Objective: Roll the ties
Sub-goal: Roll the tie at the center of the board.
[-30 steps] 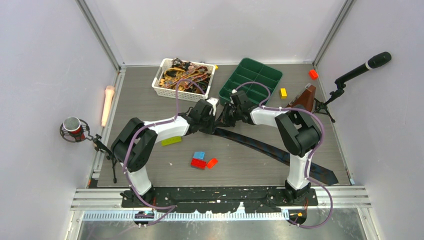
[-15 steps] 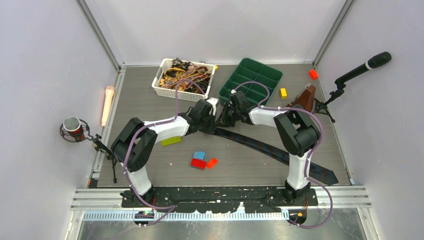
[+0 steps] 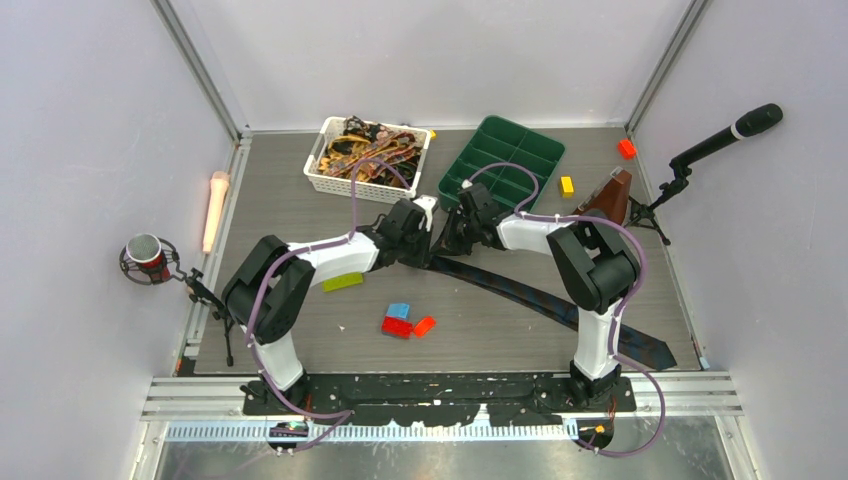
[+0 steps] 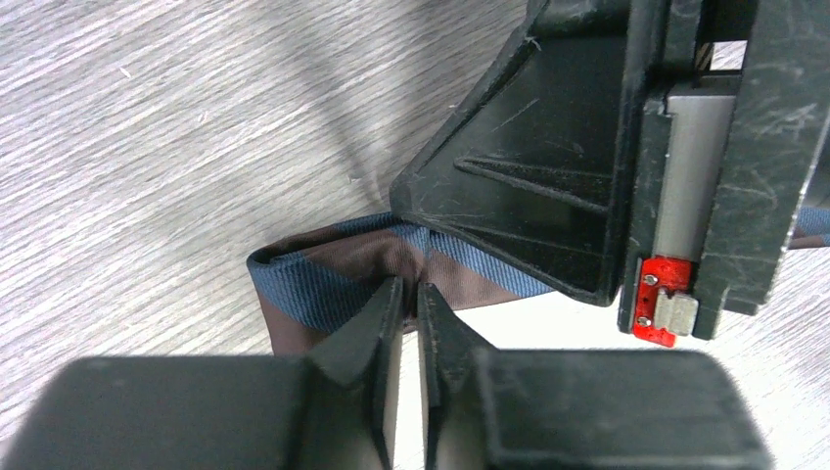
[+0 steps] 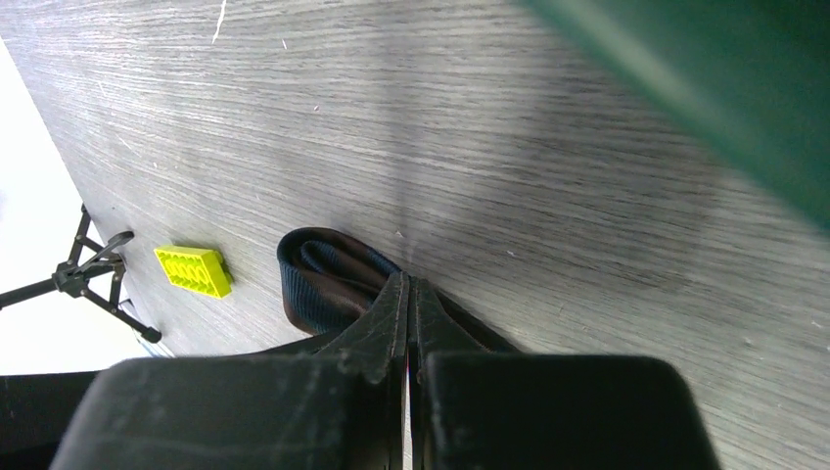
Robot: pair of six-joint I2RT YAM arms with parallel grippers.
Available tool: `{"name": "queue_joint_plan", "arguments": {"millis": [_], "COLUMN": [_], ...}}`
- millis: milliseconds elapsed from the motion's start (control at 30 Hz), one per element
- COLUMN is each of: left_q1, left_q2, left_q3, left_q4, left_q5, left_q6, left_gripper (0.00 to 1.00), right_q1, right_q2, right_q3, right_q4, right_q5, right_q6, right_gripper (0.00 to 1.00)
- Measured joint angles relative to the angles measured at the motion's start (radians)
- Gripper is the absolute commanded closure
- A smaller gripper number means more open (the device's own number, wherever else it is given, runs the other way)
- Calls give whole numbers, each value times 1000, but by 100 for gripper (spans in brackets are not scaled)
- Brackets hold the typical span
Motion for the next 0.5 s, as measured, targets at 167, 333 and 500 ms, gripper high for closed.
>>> {"name": "queue_joint_plan", "arguments": {"millis": [167,333,500], "left_q1": [1,1,1], "left_q2": [0,0,0], "left_q3": [0,0,0], "left_q4": [0,0,0], "left_q5": [0,-1,-1], "left_q6": [-2,-2,-2], "left_gripper": [100,100,100], "right_q1": [1,1,4], "right_q2": [-2,-27,-77], "right_q3": [-2,-24,-59], "right_q4": [-2,-21,-60], "right_q5": [12,24,32], "right_q6": [-3,-10,-15], "right_gripper": [98,97,96]}}
